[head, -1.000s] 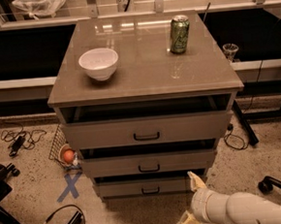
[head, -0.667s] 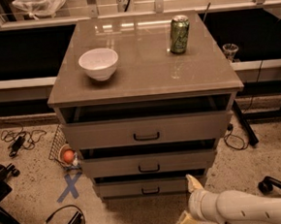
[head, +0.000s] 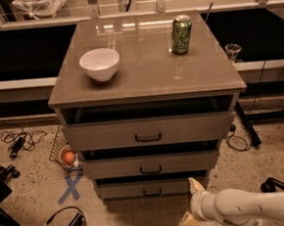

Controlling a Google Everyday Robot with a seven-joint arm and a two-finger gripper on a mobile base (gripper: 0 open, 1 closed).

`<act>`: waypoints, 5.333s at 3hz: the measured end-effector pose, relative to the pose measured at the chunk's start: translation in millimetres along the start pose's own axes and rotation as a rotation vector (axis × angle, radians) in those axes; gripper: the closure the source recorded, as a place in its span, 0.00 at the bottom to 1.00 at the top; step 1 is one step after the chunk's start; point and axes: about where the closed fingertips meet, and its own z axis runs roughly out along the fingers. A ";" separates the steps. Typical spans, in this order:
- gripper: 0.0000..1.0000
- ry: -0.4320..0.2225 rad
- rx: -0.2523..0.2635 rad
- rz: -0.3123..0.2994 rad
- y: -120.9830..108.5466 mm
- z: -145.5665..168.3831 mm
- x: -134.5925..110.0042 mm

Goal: Open bottom drawer

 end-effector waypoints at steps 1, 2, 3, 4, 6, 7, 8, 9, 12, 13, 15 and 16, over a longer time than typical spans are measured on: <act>0.00 0.039 0.006 0.004 -5.5 23.5 10.1; 0.00 0.083 -0.003 0.010 -21.2 69.2 34.8; 0.00 0.095 -0.001 0.031 -44.1 110.0 56.6; 0.00 0.090 -0.008 0.061 -63.0 150.3 80.0; 0.03 0.076 -0.052 0.105 -76.4 200.9 96.6; 0.26 0.059 -0.075 0.113 -78.2 215.7 91.3; 0.49 0.041 -0.103 0.109 -74.6 224.5 85.0; 0.72 0.032 -0.099 0.097 -76.2 202.5 85.6; 0.74 0.082 -0.188 0.094 13.3 41.5 102.5; 0.51 0.060 -0.152 0.063 -11.9 59.5 90.0; 0.00 0.041 -0.094 0.006 -79.4 127.9 70.2; 0.16 0.078 -0.127 0.031 -77.1 144.7 85.4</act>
Offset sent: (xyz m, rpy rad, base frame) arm 0.0999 -0.0198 -0.1281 -0.0967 0.0569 -0.0692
